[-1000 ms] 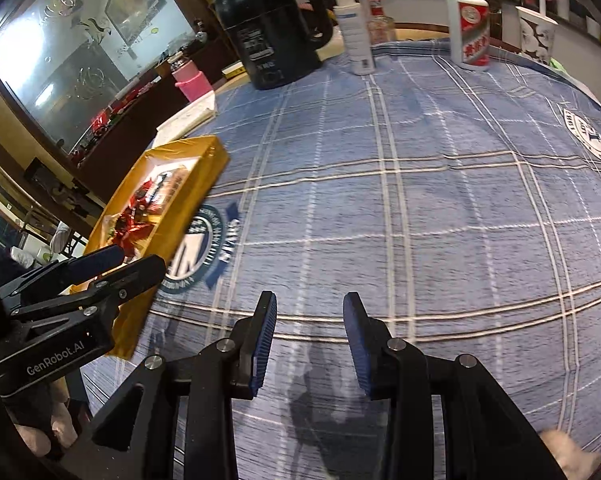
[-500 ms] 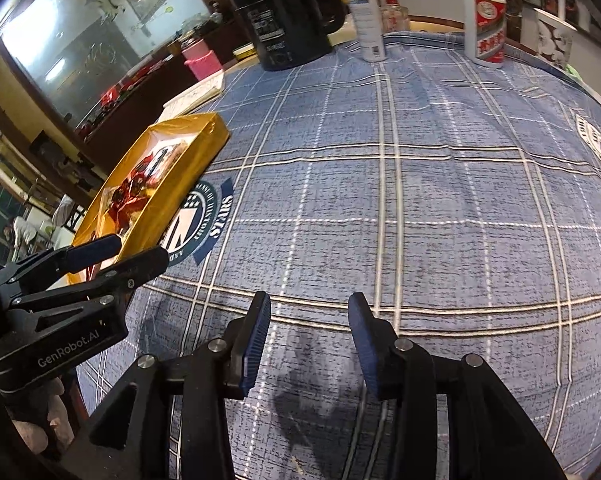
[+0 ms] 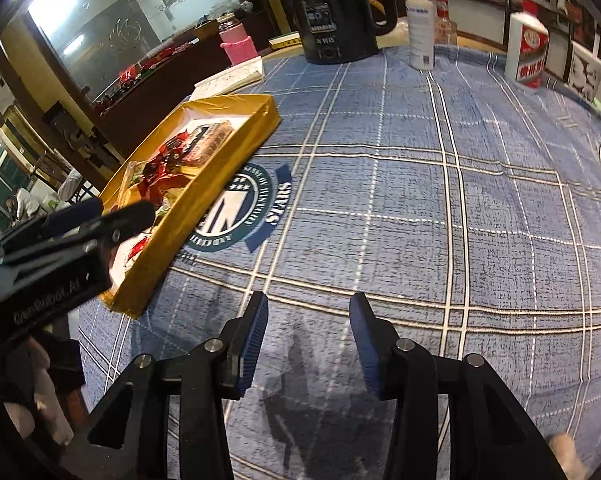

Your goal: Organize snacks

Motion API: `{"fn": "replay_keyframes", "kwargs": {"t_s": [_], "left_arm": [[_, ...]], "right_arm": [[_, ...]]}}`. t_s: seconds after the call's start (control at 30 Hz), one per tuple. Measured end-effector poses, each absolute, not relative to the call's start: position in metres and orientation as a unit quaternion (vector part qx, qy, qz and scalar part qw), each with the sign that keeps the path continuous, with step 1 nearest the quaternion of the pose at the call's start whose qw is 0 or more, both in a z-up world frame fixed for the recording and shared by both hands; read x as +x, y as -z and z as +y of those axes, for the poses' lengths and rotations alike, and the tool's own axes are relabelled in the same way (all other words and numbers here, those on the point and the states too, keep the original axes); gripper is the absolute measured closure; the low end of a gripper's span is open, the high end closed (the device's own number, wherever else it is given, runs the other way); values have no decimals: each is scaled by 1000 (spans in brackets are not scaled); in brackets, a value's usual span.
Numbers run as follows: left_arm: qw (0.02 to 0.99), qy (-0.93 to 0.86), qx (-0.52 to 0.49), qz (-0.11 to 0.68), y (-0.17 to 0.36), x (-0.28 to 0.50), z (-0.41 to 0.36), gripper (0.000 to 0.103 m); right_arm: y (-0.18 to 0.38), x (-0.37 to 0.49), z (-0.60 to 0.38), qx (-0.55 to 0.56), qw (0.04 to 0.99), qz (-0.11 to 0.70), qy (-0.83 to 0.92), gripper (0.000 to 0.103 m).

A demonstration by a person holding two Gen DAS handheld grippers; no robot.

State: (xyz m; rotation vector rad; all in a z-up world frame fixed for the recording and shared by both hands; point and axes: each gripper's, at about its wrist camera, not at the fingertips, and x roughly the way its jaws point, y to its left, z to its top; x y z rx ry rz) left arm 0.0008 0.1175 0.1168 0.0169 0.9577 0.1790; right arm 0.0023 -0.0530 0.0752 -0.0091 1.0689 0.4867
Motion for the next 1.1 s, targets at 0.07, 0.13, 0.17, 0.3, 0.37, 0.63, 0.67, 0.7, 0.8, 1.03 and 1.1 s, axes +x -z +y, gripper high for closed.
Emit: {"fn": "replay_keyframes", "kwargs": {"t_s": [0.07, 0.13, 0.17, 0.3, 0.37, 0.63, 0.67, 0.7, 0.8, 1.03, 1.1], "left_arm": [[885, -81, 9, 459, -119, 0, 124, 33], [886, -77, 8, 458, -122, -1, 131, 33], [886, -75, 6, 458, -123, -1, 135, 33], [886, -71, 4, 458, -125, -4, 151, 33], [886, -69, 1, 459, -125, -5, 156, 33], [886, -62, -4, 460, -124, -7, 175, 33], [885, -61, -5, 461, -123, -8, 177, 33], [885, -60, -5, 461, -123, -8, 178, 33], [885, -60, -6, 462, -122, -8, 181, 33], [884, -67, -11, 463, -120, -11, 191, 33], [883, -67, -12, 465, -119, -12, 195, 33]], "right_arm": [[-81, -4, -42, -20, 837, 498, -226, 58], [-85, -9, -32, -27, 839, 494, -226, 58], [-87, -11, -27, -27, 839, 494, -227, 57], [-92, -17, -7, -31, 840, 492, -226, 57], [-93, -19, 0, -33, 840, 492, -226, 57], [-93, -26, 19, -36, 839, 495, -222, 57], [-92, -26, 21, -36, 839, 496, -222, 57], [-92, -27, 23, -37, 838, 497, -222, 57], [-90, -29, 26, -41, 837, 498, -222, 57], [-87, -27, 33, -45, 833, 503, -226, 57], [-86, -26, 35, -49, 832, 504, -229, 57]]}}
